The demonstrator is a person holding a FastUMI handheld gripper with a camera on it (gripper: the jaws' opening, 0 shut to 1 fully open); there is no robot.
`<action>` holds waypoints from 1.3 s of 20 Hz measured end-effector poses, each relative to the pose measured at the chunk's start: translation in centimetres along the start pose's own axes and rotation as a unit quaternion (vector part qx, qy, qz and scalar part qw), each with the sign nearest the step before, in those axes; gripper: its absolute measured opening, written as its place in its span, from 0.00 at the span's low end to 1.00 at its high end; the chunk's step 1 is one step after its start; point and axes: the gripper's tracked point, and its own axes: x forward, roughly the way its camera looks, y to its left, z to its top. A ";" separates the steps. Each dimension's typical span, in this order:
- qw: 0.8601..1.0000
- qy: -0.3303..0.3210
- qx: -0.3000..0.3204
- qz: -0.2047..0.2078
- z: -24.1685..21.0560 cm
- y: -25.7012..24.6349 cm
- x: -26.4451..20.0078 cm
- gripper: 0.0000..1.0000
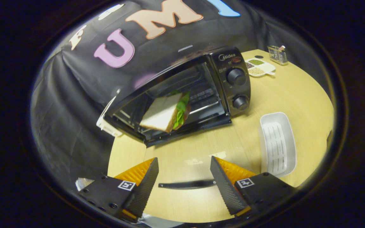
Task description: Open the toaster oven, put the food inside, and close the toaster oven door.
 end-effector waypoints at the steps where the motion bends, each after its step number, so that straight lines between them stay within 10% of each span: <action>1: 1.000 0.010 -0.009 0.002 -0.7 -0.1 -0.2 0.99; 10: 0.992 0.109 -0.059 -0.027 -6.5 -4.1 -0.7 1.00; 26: 0.995 0.050 -0.075 -0.034 -2.6 -3.7 -0.8 1.00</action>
